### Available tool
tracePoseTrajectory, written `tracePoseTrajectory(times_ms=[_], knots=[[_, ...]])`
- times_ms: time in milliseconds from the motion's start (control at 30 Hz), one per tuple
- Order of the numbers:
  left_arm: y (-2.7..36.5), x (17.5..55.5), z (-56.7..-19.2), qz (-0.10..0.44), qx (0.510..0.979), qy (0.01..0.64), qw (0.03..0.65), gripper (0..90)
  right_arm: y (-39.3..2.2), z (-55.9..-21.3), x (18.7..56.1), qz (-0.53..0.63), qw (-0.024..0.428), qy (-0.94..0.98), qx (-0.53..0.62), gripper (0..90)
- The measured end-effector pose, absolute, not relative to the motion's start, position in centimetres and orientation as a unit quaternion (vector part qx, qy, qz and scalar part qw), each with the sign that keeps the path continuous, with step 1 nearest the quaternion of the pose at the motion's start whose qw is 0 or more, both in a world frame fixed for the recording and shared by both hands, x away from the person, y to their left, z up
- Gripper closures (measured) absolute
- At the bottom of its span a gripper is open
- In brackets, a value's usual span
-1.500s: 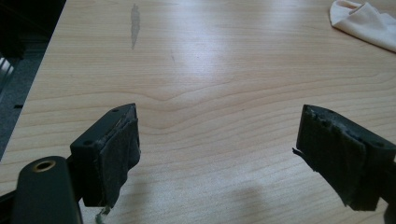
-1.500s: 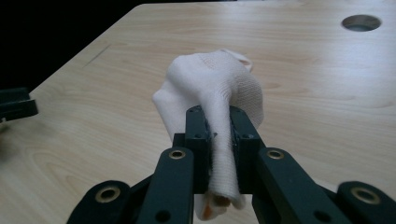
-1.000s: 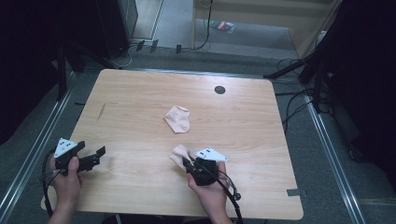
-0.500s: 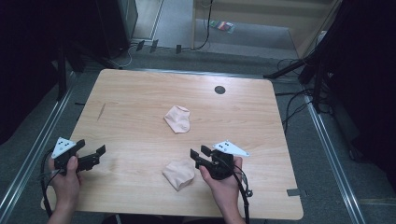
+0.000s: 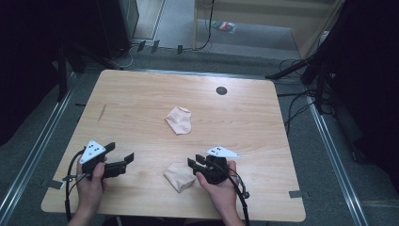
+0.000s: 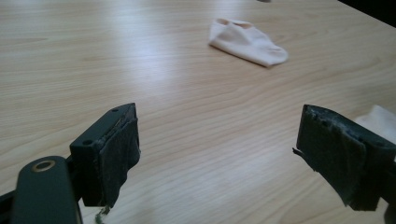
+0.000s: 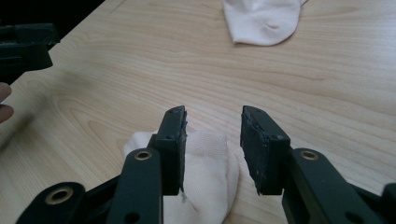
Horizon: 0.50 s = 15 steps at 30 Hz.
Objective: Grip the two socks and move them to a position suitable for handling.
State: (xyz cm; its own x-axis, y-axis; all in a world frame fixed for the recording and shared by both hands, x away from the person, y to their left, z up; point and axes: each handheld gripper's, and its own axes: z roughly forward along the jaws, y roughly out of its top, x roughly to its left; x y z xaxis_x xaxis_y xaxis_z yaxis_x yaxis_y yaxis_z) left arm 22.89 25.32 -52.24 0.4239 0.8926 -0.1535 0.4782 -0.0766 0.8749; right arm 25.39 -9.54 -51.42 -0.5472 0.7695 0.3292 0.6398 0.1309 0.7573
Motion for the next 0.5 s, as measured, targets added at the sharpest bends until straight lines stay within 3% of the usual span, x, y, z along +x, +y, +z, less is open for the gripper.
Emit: tracePoseTrajectory(times_ms=[500], knots=[[20.3,21.8,-52.6,0.182,0.733,0.445,0.482,13.9,-8.6,-53.1,25.9,0.443,0.057,0.761,0.471,63.4]])
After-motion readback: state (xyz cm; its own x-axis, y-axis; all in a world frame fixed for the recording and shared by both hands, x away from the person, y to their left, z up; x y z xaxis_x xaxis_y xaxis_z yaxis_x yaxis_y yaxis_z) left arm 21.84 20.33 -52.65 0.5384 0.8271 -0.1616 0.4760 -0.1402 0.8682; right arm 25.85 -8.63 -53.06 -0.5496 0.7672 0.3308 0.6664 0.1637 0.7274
